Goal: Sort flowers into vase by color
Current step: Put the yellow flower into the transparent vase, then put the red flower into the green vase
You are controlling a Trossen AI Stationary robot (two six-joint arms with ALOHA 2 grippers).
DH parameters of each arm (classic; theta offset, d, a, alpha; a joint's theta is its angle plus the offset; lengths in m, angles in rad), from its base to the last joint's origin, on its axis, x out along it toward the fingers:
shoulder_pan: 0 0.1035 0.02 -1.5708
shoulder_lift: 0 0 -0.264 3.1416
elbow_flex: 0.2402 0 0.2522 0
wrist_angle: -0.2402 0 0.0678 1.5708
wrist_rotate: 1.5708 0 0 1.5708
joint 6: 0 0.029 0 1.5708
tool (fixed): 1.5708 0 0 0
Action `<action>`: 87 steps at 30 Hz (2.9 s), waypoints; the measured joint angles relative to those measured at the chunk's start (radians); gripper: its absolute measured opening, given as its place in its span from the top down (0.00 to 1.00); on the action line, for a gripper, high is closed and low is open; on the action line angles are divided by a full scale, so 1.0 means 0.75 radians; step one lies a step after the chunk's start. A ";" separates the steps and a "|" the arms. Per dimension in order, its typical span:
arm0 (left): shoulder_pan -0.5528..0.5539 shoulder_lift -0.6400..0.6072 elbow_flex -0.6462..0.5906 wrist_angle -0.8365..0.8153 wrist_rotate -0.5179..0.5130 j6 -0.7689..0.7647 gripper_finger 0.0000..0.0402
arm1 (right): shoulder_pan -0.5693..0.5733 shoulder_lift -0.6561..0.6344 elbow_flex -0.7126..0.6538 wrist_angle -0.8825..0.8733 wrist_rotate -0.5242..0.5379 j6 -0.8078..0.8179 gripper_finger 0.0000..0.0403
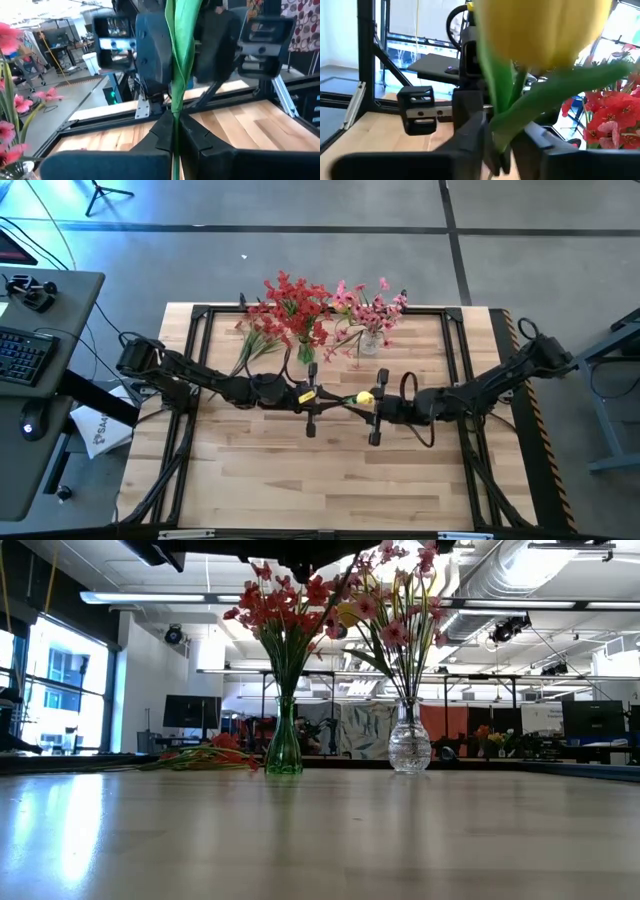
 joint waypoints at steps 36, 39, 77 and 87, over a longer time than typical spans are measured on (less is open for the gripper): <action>0.010 0.002 0.001 -0.367 -0.178 -0.100 0.72 | -0.821 -0.353 0.378 -1.269 -0.009 0.263 0.99; 0.010 0.002 0.001 -0.368 -0.178 -0.100 0.72 | -0.868 -0.317 0.378 -1.274 -0.090 0.315 0.99; -0.028 -0.136 0.000 -0.650 -0.191 -0.199 0.72 | -0.770 -0.607 0.554 -1.833 -0.612 0.390 0.34; -0.255 -0.547 0.000 -1.251 -0.265 -0.375 0.72 | -0.427 -0.747 0.255 -1.394 -0.735 0.198 0.35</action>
